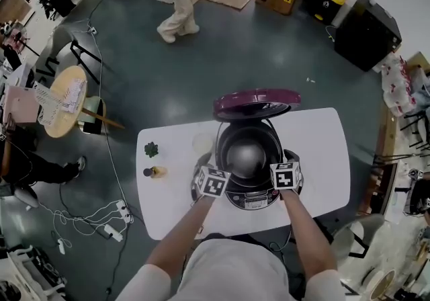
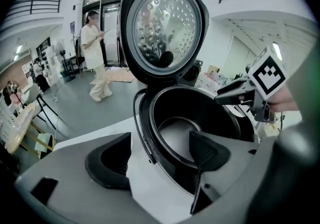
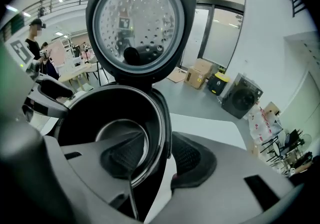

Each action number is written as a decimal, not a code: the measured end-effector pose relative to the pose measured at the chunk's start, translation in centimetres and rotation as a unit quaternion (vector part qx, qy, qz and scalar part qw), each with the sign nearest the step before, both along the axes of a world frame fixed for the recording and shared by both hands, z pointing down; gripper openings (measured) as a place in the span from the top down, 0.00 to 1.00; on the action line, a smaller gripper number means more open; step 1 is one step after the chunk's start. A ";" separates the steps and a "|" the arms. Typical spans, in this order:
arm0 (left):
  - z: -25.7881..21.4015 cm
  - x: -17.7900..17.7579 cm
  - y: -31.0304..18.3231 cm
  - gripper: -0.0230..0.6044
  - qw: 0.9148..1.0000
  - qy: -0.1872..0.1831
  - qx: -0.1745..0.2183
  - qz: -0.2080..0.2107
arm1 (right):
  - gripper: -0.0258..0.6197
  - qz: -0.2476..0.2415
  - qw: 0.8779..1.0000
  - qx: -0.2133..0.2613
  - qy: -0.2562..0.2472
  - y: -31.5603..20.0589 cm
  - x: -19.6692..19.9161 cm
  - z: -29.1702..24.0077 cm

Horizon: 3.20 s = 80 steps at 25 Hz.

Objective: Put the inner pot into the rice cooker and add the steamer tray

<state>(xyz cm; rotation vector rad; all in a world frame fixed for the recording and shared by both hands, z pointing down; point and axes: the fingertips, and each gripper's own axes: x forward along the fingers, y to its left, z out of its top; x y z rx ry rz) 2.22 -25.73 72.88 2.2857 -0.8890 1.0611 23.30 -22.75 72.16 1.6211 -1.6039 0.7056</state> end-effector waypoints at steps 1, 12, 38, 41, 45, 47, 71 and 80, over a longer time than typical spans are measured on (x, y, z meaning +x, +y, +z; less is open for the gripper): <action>-0.5 0.1 0.2 0.36 1.000 0.008 0.002 0.001 | 0.67 0.002 1.000 0.006 -0.002 0.3 0.1 -0.2; -5.8 0.4 2.2 0.38 0.996 0.077 0.032 0.038 | 0.67 0.022 0.997 0.071 -0.023 4.0 -0.6 -5.3; -10.8 12.4 12.4 0.37 0.974 0.119 0.048 0.189 | 0.66 0.094 0.987 0.125 -0.030 16.5 6.9 -9.1; -10.9 14.6 13.8 0.37 0.973 0.118 0.047 0.191 | 0.66 0.092 0.988 0.122 -0.033 17.8 8.8 -8.7; -11.3 17.5 15.6 0.37 0.974 0.115 0.046 0.189 | 0.66 0.080 0.989 0.120 -0.039 19.1 11.1 -8.6; -11.2 19.1 16.6 0.37 0.975 0.114 0.043 0.186 | 0.66 0.074 0.989 0.118 -0.043 19.6 12.3 -8.3; 0.1 29.0 22.8 0.38 0.992 0.058 -0.028 0.105 | 0.66 -0.025 0.995 0.045 -0.085 21.6 20.6 0.7; 6.8 26.9 23.9 0.39 0.996 0.015 -0.070 0.053 | 0.66 -0.057 0.994 -0.003 -0.093 22.3 19.8 6.6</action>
